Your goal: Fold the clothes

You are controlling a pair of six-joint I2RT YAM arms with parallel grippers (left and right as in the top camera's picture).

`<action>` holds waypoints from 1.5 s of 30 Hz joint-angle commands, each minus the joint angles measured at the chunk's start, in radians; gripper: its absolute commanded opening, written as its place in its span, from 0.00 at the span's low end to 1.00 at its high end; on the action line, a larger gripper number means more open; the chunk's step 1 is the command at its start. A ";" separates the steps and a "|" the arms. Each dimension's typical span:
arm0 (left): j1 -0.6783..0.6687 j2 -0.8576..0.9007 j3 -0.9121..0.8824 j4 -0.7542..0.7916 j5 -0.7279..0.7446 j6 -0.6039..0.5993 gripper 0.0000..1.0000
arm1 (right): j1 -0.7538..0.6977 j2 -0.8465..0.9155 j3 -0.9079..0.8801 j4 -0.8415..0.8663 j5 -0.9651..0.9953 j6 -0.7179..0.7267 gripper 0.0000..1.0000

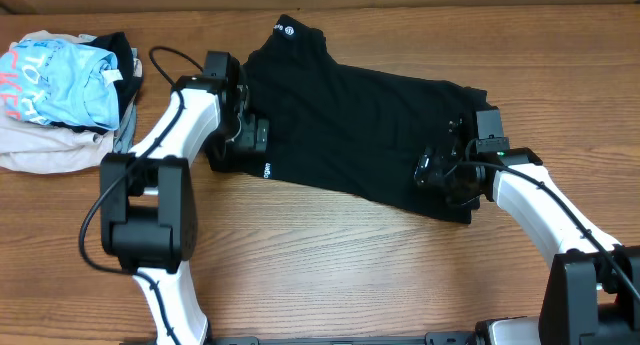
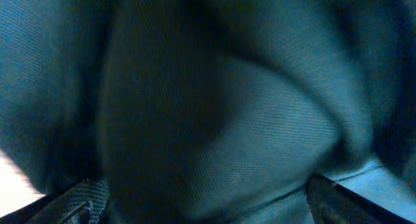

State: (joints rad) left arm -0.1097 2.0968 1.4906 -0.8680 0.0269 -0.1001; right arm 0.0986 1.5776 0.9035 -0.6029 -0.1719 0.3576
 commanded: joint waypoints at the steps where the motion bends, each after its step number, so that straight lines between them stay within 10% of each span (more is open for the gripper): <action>1: -0.001 0.069 -0.009 -0.041 -0.012 -0.064 1.00 | 0.001 -0.002 -0.004 0.012 0.014 -0.011 0.84; 22: 0.005 0.155 -0.088 -0.445 -0.116 -0.236 1.00 | -0.079 -0.005 0.060 -0.085 0.013 -0.020 0.85; 32: 0.005 -0.204 -0.072 -0.439 -0.115 -0.217 1.00 | -0.083 -0.043 0.291 -0.346 0.011 -0.115 0.87; 45: 0.005 -0.449 -0.040 0.196 0.098 0.039 1.00 | -0.083 -0.043 0.575 -0.375 -0.030 -0.235 0.91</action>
State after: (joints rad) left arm -0.1093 1.5997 1.4384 -0.7441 0.0494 -0.1703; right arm 0.0193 1.5600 1.4349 -0.9852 -0.1951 0.1577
